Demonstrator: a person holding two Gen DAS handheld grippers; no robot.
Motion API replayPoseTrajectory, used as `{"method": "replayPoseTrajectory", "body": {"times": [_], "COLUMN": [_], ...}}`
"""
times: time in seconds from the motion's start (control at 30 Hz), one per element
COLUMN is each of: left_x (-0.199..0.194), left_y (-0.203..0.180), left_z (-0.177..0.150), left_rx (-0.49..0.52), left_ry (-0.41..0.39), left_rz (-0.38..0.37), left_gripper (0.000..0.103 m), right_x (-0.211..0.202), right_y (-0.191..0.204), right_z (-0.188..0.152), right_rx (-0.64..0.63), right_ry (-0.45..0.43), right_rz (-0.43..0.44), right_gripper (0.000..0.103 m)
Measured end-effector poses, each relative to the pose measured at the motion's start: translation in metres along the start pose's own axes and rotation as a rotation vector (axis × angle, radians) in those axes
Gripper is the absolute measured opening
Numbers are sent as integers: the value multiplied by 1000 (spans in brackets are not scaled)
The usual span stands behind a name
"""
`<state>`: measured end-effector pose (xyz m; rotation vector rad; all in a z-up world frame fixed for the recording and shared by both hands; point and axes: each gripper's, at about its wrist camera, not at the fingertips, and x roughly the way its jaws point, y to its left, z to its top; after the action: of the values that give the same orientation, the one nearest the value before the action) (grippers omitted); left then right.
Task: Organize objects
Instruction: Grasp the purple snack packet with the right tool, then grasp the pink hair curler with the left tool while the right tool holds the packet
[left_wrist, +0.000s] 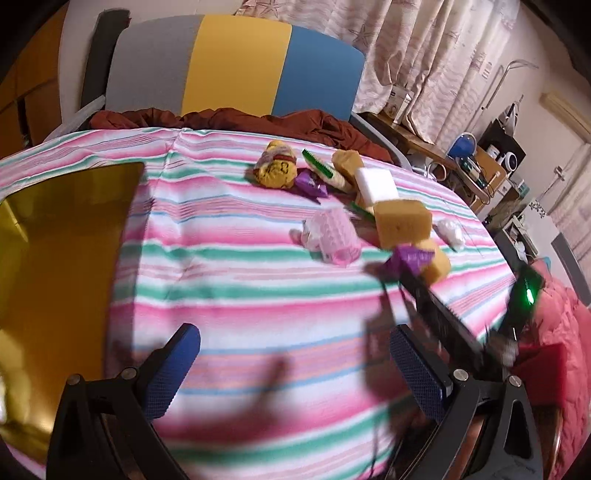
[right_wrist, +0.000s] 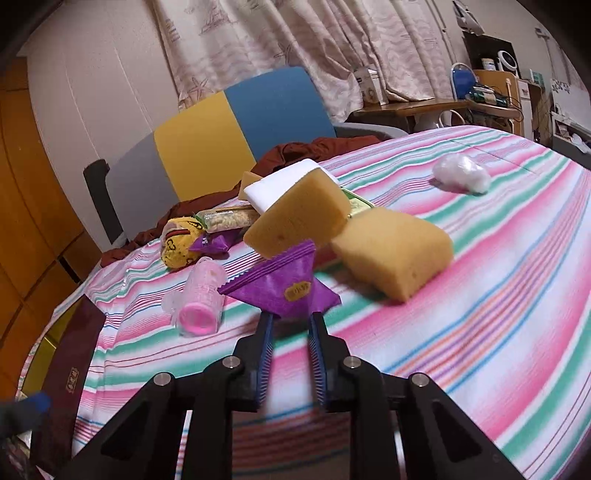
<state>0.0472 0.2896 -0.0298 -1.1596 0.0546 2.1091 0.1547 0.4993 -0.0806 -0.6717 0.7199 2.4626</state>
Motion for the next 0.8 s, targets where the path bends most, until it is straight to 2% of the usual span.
{"method": "replayPoseTrajectory", "body": {"times": [0.2, 0.6, 0.63, 0.7, 0.73, 0.77, 0.8], "left_x": [43, 128, 135, 136, 137, 137, 138], "left_y": [-9, -33, -34, -37, -38, -38, -37], "left_z": [28, 70, 71, 73, 73, 73, 71], "left_rx": [-72, -97, -96, -72, -49, -33, -12], "left_ry": [28, 83, 90, 52, 35, 28, 16], "left_rz": [-1, 9, 29, 33, 23, 19, 27], "left_gripper": [103, 103, 103, 102, 96, 83, 77], "right_x": [-6, 0, 0, 0, 0, 0, 0], "right_y": [-5, -15, -15, -15, -15, -15, -15], "right_z": [-7, -10, -10, -10, -10, -11, -11], "right_rx": [17, 77, 79, 79, 80, 81, 81], "right_ry": [-25, -8, -7, -5, -6, -6, -6], "right_rz": [36, 59, 58, 58, 59, 59, 59], "right_gripper": [19, 19, 19, 19, 19, 19, 19]}}
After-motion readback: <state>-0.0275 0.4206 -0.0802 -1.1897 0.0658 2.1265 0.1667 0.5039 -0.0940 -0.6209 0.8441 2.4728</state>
